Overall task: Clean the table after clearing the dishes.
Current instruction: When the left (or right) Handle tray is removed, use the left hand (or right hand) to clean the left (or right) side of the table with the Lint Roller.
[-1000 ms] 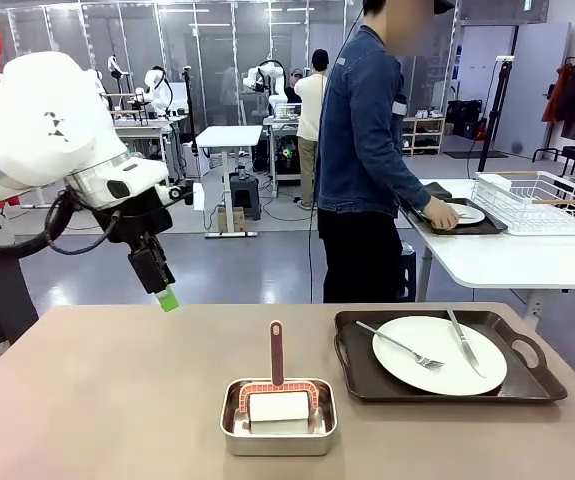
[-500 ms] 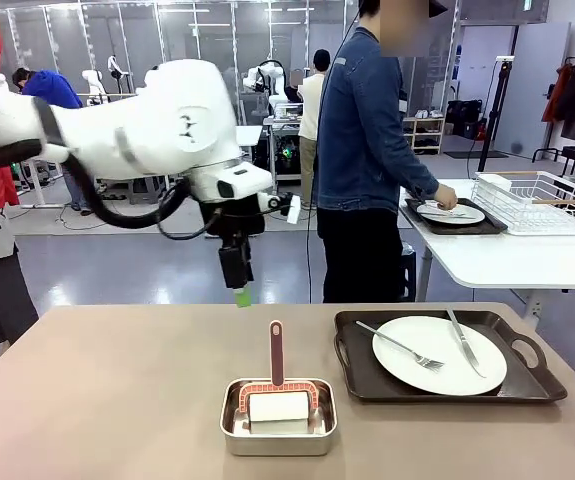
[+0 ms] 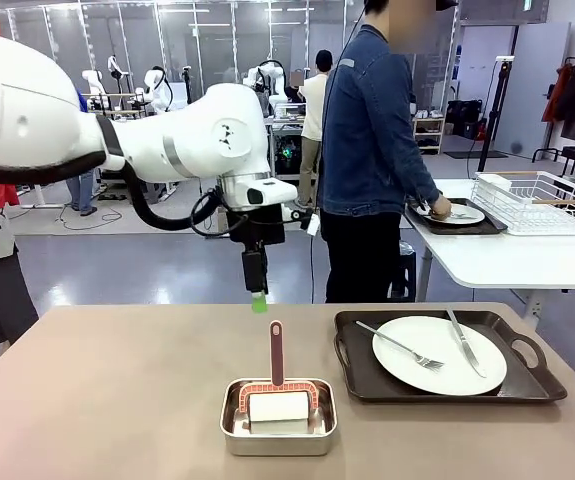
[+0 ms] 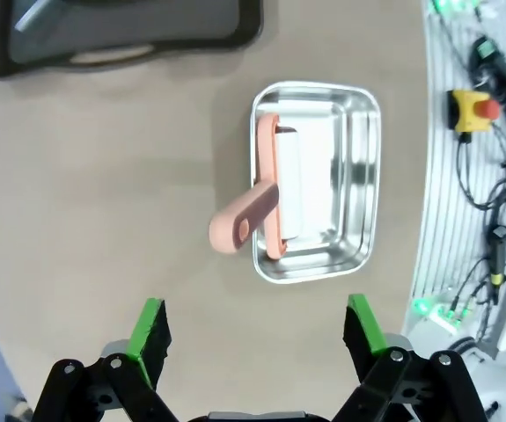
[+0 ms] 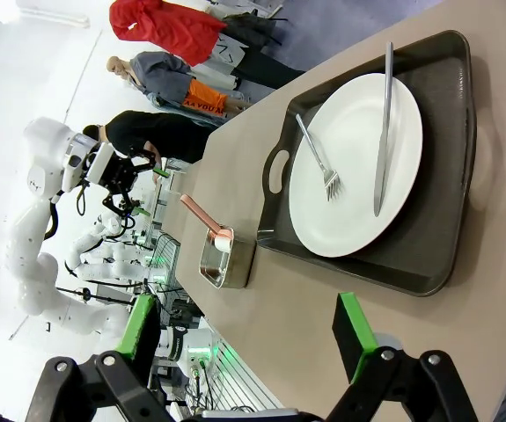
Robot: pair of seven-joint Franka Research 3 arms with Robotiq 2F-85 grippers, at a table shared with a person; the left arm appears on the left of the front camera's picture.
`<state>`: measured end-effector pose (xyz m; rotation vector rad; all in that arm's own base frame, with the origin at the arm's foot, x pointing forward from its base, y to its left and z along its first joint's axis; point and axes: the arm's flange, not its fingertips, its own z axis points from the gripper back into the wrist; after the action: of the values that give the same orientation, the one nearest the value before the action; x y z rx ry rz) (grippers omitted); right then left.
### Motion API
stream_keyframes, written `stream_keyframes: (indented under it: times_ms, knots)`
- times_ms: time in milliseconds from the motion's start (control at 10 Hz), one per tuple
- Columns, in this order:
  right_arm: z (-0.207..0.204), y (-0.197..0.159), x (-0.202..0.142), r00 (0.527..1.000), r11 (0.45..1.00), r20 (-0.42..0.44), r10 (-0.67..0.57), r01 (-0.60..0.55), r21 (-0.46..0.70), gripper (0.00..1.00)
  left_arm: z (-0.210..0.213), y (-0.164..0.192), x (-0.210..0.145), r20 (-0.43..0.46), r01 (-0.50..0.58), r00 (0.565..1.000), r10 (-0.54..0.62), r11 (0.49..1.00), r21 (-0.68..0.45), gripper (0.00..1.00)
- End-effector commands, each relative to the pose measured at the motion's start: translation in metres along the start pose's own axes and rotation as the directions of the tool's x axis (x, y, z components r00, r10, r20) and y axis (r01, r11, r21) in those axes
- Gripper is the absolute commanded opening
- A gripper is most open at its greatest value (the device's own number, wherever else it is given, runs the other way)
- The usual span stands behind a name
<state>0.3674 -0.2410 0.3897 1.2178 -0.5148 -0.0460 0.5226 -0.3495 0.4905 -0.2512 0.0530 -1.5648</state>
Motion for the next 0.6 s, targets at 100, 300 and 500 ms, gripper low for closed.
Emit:
stream_keyframes:
  times_ms: [100, 300, 500]
  knots:
    - [0.0, 0.004, 0.0, 1.0, 1.0, 0.01, 0.005, -0.005, 0.008, 1.0, -0.024, 0.013, 0.016, -0.007, -0.012, 1.0, 0.011, 0.995, -0.098, 1.0]
    - [0.0, 0.004, 0.0, 1.0, 1.0, 0.01, 0.005, -0.005, 0.008, 1.0, -0.041, 0.014, 0.022, -0.014, -0.001, 1.0, 0.0, 0.993, -0.118, 1.0]
    - [0.0, 0.004, 0.0, 1.0, 1.0, 0.01, 0.005, -0.005, 0.008, 1.0, -0.062, 0.015, 0.024, -0.031, -0.003, 1.0, -0.002, 0.985, -0.172, 1.0]
